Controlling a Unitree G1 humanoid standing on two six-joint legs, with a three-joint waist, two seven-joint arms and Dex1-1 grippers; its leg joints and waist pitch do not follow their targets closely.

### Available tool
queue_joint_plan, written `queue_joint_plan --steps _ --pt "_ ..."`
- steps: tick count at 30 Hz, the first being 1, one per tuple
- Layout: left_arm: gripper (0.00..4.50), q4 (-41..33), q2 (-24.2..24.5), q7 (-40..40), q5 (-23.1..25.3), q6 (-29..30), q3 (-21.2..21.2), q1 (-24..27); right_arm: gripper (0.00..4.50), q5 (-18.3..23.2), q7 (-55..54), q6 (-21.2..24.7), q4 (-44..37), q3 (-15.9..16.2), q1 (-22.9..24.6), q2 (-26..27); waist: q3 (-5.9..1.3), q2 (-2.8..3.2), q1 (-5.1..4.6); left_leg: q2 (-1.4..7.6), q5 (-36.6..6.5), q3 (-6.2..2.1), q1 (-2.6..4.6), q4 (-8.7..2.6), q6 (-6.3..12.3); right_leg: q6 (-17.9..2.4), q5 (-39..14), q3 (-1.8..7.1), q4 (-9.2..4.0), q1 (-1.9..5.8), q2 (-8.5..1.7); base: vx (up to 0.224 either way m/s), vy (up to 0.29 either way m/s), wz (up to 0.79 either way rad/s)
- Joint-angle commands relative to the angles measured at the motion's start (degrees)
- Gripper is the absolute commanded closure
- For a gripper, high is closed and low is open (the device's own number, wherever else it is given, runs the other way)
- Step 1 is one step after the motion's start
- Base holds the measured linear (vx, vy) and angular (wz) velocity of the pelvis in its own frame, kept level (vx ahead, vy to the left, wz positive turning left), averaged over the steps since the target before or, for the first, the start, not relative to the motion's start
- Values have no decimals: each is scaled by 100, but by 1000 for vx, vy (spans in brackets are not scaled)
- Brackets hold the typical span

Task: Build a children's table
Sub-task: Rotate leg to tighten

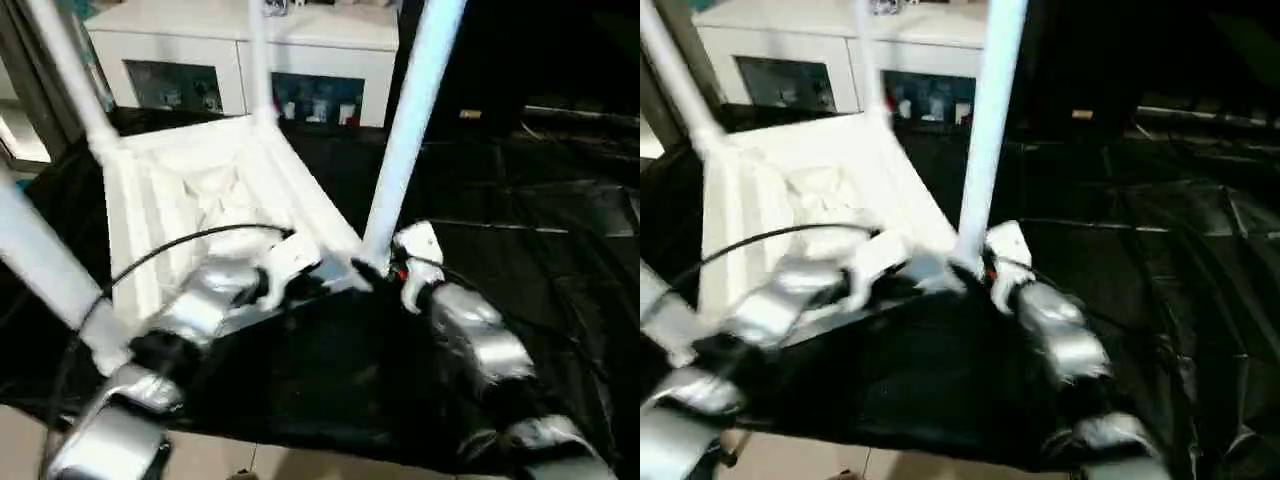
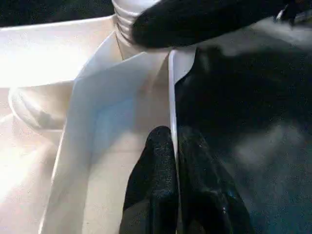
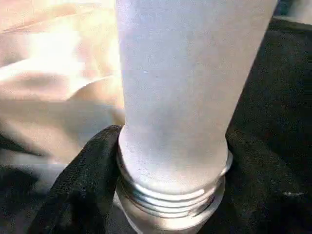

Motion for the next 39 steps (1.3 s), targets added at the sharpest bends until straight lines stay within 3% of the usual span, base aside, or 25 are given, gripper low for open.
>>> queue_joint_plan --steps 1,6,9,13,16,18,21,26,29,32,36,39 --pt "450 317 -209 768 51 103 193 -15 175 -224 -611 226 396 -17 -3 98 -306 -23 -21 244 -1324 -105 56 -494 -176 -1199 -1062 188 -505 169 -343 0 0 0" --pt "450 502 -345 951 238 96 96 -63 175 -203 -680 8 571 -28 -106 326 -335 -21 20 245 -1007 -92 24 -466 95 -1226 -501 177 -481 203 -356 0 0 0" --pt "450 572 -361 974 259 49 68 -52 102 -18 -474 -202 560 -120 -114 440 -310 -9 16 258 -1233 -95 31 -499 98 -1203 -820 171 -519 189 -354 0 0 0" --pt "450 661 -294 938 311 -67 65 -44 63 40 -325 -446 497 -196 -155 339 -291 -14 2 268 -1528 -108 43 -532 32 -1116 -1235 178 -561 164 -360 0 0 0" --pt "450 646 -201 771 314 -177 48 -13 39 101 43 -530 247 -203 -98 168 -305 -32 -10 267 -1444 -108 22 -523 81 -1077 -1182 182 -556 180 -368 0 0 0" --pt "450 537 -45 357 245 -340 21 88 19 367 969 -290 -374 -106 134 -156 -298 -44 2 266 -1350 -108 6 -520 156 -1065 -1068 181 -559 194 -365 0 0 0" --pt "450 345 209 -301 112 -678 -41 257 5 673 2104 212 -1117 118 498 -729 -318 -69 18 256 -933 -105 -31 -487 469 -1086 -491 159 -520 259 -349 0 0 0" --pt "450 -66 707 -1307 -43 -1038 -214 558 5 784 3297 311 -1818 405 947 -1616 -346 -39 70 299 -675 -77 9 -450 601 -1324 62 159 -464 226 -341 0 0 0" --pt "450 -325 795 -1699 -280 -1047 -156 680 5 809 3528 384 -1962 416 1017 -1776 -332 -12 55 301 -810 -67 14 -465 531 -1463 -46 145 -464 211 -343 0 0 0" --pt "450 -907 981 -2381 -627 -837 -181 859 5 846 3749 495 -2159 461 1035 -1901 -317 -9 43 319 -1009 -68 39 -491 425 -1482 -344 150 -489 198 -348 0 0 0" --pt "450 -1260 1144 -2733 -719 -743 -236 932 5 832 3895 548 -2273 573 1020 -2013 -325 13 80 330 -929 -55 55 -482 415 -1490 -271 155 -470 184 -336 0 0 0" --pt "450 -1300 1179 -2779 -717 -743 -229 937 5 792 4000 562 -2287 586 999 -2018 -316 -19 69 321 -964 -64 32 -494 359 -1468 -321 152 -473 198 -345 0 0 0"
